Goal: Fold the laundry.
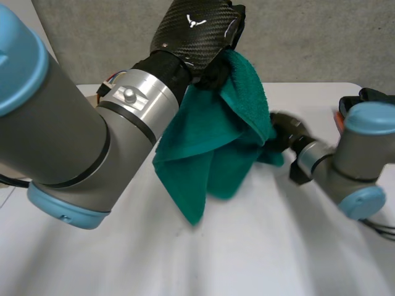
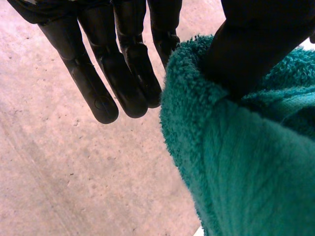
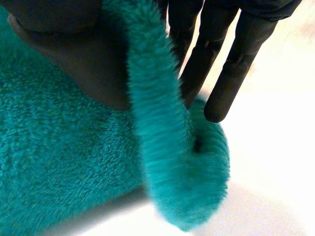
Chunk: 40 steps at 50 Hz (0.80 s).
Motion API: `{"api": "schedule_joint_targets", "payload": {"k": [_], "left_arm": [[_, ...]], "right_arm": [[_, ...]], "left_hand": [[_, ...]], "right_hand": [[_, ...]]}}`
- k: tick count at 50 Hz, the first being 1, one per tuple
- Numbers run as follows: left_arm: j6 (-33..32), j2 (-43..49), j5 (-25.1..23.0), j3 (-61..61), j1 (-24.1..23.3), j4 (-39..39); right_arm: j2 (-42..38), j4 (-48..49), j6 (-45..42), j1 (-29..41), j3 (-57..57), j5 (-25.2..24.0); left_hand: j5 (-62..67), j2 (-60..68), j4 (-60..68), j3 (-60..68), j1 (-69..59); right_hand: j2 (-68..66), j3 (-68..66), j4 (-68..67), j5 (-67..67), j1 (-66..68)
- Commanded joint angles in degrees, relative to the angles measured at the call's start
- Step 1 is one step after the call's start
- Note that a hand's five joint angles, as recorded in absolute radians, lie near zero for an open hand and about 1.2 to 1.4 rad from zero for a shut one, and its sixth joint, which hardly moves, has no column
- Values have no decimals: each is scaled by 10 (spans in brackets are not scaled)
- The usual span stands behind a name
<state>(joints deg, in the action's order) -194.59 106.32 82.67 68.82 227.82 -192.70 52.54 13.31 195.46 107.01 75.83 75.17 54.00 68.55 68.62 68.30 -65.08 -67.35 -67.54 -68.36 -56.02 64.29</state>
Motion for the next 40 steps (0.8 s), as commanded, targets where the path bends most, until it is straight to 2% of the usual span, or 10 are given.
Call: {"api": "schedule_joint_targets", "payload": {"k": [1,3,7,15,21,26,29,31,36,40], "left_arm": [[-4,-9,15,11,47,54],[-8,-8,16,18,73,75],[-19,12,18,40,121,128],[-31,105,14,39,124,201],[-53,174,19,-17,129,218],[-127,219,32,-122,130,197],[-177,230,52,-198,128,120],[-192,224,61,-230,127,13],[-189,176,60,-228,123,-163],[-169,145,58,-196,126,-161]], "right_arm": [[146,-37,-211,-83,27,-64],[186,-100,-296,-101,28,-106],[228,-220,-427,-117,22,-143],[227,-398,-622,-124,15,-130],[177,-418,-656,-118,-5,-88],[105,-365,-651,-110,-93,-33],[87,-301,-638,-103,-143,-10],[88,-213,-603,-88,-175,15],[121,2,-489,-63,-148,41],[173,62,-444,-62,-96,35]], "left_hand": [[160,114,114,117,-149],[160,114,114,117,-149],[160,114,114,117,-149],[160,114,114,117,-149],[160,114,114,117,-149],[160,114,114,117,-149],[160,114,114,117,-149],[160,114,114,117,-149],[160,114,114,117,-149],[160,114,114,117,-149]], "right_hand": [[-126,-125,-116,-140,157],[-126,-125,-116,-140,157],[-126,-125,-116,-140,157],[-126,-125,-116,-140,157],[-126,-125,-116,-140,157],[-126,-125,-116,-140,157],[-126,-125,-116,-140,157],[-126,-125,-116,-140,157],[-126,-125,-116,-140,157],[-126,-125,-116,-140,157]]}}
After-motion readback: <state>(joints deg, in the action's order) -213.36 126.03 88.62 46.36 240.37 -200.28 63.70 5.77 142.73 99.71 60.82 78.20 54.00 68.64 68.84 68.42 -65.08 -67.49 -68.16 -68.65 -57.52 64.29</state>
